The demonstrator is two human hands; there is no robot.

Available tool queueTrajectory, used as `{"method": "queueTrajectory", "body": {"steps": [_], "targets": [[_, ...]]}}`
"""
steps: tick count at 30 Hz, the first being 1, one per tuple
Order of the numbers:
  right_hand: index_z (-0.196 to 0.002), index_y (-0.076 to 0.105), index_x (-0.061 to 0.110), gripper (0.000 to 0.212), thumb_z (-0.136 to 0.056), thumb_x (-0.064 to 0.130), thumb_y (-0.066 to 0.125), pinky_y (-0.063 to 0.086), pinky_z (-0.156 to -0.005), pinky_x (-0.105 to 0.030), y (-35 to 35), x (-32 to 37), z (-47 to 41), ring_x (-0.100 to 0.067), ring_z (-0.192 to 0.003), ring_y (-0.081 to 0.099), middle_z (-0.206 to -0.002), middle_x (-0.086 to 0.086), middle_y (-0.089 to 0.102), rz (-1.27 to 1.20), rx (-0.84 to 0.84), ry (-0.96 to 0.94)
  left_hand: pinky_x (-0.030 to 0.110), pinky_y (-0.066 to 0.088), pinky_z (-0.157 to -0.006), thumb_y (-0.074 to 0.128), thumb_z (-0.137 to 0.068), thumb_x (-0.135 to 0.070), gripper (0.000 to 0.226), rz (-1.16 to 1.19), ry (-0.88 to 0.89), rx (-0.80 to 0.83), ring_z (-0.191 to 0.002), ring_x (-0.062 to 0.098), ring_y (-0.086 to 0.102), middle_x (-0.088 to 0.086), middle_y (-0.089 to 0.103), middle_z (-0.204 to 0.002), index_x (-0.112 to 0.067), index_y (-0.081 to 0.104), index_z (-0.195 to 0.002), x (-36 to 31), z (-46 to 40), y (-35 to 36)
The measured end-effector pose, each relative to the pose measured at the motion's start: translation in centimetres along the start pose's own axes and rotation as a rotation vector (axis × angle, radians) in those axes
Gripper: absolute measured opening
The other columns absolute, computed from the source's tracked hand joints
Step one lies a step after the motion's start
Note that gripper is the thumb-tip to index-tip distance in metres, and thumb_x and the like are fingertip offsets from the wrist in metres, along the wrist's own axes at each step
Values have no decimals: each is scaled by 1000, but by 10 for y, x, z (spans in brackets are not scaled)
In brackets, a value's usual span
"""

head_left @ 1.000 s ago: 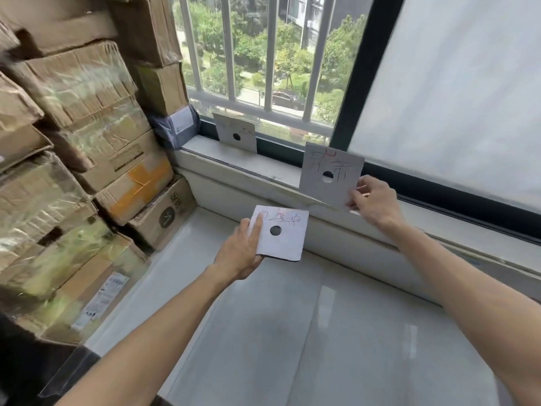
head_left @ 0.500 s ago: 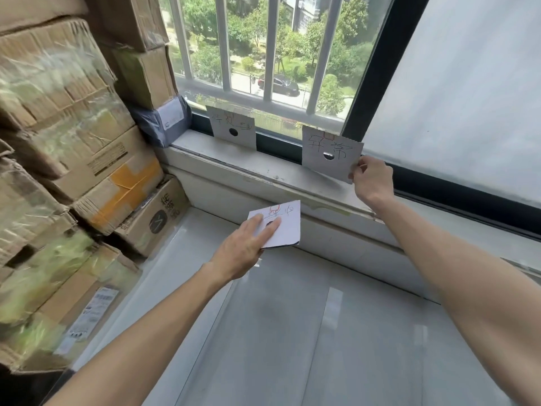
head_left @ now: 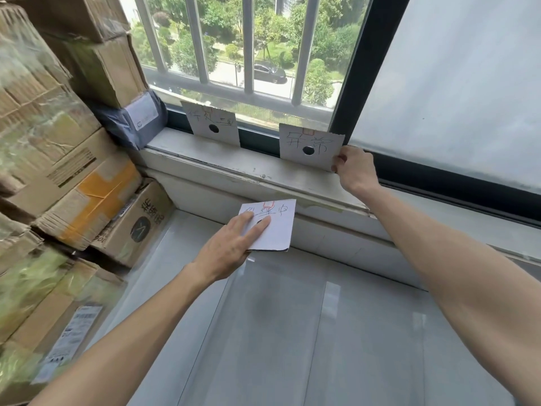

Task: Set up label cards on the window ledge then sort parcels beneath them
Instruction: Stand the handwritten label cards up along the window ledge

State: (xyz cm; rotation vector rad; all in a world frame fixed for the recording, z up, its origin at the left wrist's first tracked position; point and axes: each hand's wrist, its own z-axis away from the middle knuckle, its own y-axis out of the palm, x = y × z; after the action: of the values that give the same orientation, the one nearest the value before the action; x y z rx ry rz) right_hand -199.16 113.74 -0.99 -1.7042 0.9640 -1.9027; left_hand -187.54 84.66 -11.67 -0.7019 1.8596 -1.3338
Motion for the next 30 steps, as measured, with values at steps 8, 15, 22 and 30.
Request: {"method": "queueTrajectory", "body": {"steps": [8,15,22,30], "targets": [[-97,63,3,27,-94,5,36,51,-74,-46,7,0,3,-38,-84,58,-91,-15,61,235,-53,-27,41,45,-102,63,-89,-9,76,22,-13,48,-130,33,37,18,36,-146,-22,29,-155,1,1,6],[-96,57,3,20,-93,-2,38,39,-69,-39,2,11,10,-43,-97,59,-109,-22,61,419,-3,-38,41,43,-104,64,-85,-7,79,8,24,52,-128,34,38,18,37,-144,-21,30,-155,-14,-5,3],[-117,47,5,40,-98,39,58,37,-72,-35,-1,-16,82,-33,-93,57,-112,-12,54,386,21,-210,44,51,-95,36,-85,-19,68,-43,29,23,-129,36,39,19,40,-140,-18,34,-153,-42,-5,6],[-98,60,0,23,-86,9,78,61,-72,-27,-49,-86,142,-17,-79,73,-105,-24,72,-509,401,284,47,50,-99,57,-77,-3,83,-37,99,21,-134,36,37,21,37,-144,-5,22,-153,-117,-40,5]]}}
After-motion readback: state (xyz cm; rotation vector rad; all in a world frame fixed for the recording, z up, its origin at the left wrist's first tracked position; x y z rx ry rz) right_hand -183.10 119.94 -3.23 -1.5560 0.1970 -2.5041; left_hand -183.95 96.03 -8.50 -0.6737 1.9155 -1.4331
